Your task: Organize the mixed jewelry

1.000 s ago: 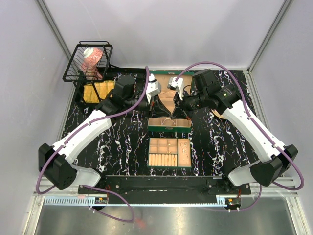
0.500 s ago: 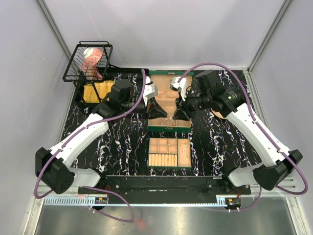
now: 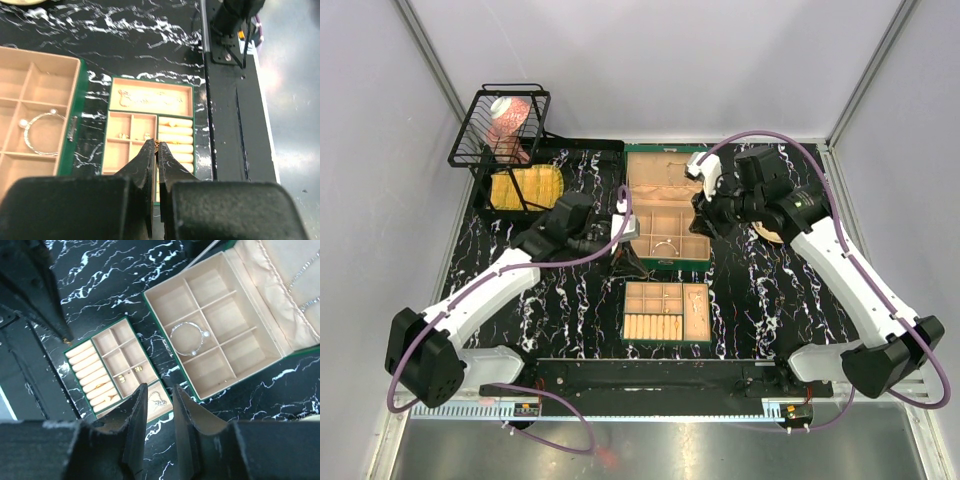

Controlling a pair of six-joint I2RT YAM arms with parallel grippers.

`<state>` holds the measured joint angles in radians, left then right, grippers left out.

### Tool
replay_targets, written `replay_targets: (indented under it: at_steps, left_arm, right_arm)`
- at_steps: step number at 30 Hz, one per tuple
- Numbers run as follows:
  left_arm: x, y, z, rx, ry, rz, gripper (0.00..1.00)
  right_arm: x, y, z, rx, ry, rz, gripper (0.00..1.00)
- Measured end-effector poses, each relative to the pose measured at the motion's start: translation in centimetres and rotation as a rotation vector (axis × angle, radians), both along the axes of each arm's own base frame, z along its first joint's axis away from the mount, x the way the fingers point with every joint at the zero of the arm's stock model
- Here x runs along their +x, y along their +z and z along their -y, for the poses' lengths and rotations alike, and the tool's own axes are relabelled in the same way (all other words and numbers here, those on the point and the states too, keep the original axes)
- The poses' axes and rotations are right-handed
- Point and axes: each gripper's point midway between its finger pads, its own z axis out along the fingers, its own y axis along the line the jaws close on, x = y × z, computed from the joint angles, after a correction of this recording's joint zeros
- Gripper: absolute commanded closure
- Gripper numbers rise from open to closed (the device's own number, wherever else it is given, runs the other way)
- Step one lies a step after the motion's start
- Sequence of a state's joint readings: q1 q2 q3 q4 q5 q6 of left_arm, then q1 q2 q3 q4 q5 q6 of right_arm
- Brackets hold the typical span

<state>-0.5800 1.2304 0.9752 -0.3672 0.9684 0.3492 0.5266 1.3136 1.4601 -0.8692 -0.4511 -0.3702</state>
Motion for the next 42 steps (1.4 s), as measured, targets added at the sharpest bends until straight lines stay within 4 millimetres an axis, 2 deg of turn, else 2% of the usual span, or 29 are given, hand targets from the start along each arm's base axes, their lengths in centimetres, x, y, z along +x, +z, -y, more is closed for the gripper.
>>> replay_targets:
  at_steps: [3,6,14,21,25,29,35,42]
  left_arm:
    - [-1.0,-1.8,-0.3,0.031,-0.027,-0.017,1.0]
    - [-1.8,-2.9,-0.4,0.049,-0.05,-0.02,1.0]
    - [-2.0,-2.8,-0.5,0.034,-0.073,0.045,1.0]
    - [-2.6,-3.5,-0.5,0.032,-0.124,0.085,1.0]
    - [-4.4,-4.4,-0.1,0.05,-0.219,0.133,1.0]
    - [-6.2,-6.3,-0.5,0.12,-0.338,0.181,1.0]
    - [-6.6,-9.1,-2.3,0.264,-0.526,0.351,1.0]
    - [-7.0,-12.2,-4.3,0.407,-0.778,0.475,1.0]
  right_arm:
    - [0.9,-0.5,0.8,-0.004,-0.044,0.0,0.68]
    - [1.3,-1.1,1.2,-0.005,-0.065,-0.014,0.68]
    - [0.9,-1.9,1.0,0.005,-0.046,-0.041,0.69]
    - [0.5,-3.6,1.4,-0.015,-0.052,-0.065,0.71]
    - [0.7,-3.6,1.7,-0.016,-0.066,-0.057,0.71]
    - [1.0,-3.4,2.3,-0.012,-0.085,-0.044,0.72]
    - [1.4,-4.4,3.2,-0.034,-0.115,-0.05,0.73]
    - [2.0,-4.5,4.1,-0.044,-0.151,-0.046,0.73]
